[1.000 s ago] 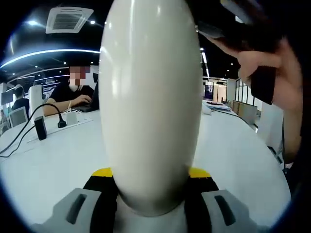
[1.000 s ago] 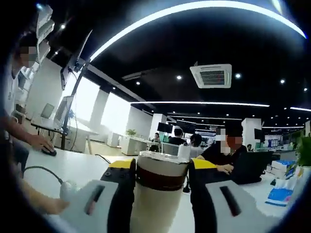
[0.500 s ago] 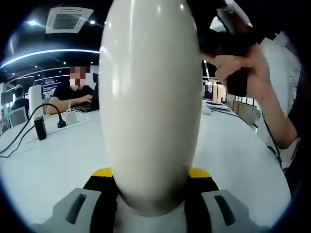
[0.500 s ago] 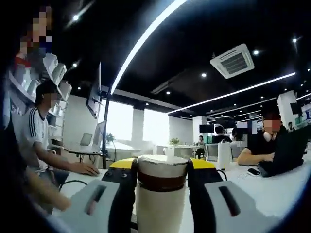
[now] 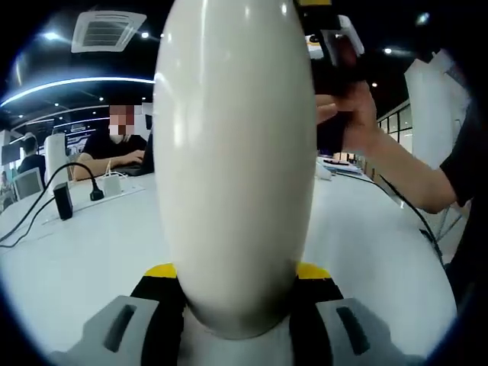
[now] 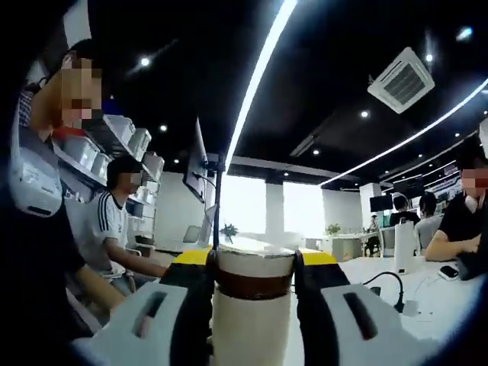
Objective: Grasp the water cup twist off the cup lid place the cup lid on the table
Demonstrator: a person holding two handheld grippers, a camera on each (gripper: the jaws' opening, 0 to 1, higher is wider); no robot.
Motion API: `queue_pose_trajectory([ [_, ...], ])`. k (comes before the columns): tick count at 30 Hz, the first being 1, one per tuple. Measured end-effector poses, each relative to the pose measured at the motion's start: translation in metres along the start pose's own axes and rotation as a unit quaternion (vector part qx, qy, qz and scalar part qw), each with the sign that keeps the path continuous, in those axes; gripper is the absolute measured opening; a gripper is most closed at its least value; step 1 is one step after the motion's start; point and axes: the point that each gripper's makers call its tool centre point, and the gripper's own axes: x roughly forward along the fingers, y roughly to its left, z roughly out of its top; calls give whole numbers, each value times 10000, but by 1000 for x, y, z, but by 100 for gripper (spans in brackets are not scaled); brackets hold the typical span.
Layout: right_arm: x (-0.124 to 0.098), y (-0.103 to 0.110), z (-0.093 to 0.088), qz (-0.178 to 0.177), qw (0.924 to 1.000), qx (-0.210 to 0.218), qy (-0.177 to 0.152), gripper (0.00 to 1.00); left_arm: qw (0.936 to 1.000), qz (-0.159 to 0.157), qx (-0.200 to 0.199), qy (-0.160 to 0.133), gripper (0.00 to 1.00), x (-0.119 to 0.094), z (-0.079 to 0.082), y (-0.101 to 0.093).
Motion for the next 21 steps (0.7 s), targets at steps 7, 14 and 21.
queue_pose_trajectory([
  [7,1,2,1,465,9982,299,-247,44,10000,-6,-1,-2,55,1,0,3],
  [14,-1,-2,2,911,9893,943,-640,44,10000,-13,6,-7,55,1,1,2],
  [21,5,4,2,1036,9900,784,-554,44,10000,-11,7,-7,55,0,1,-1],
])
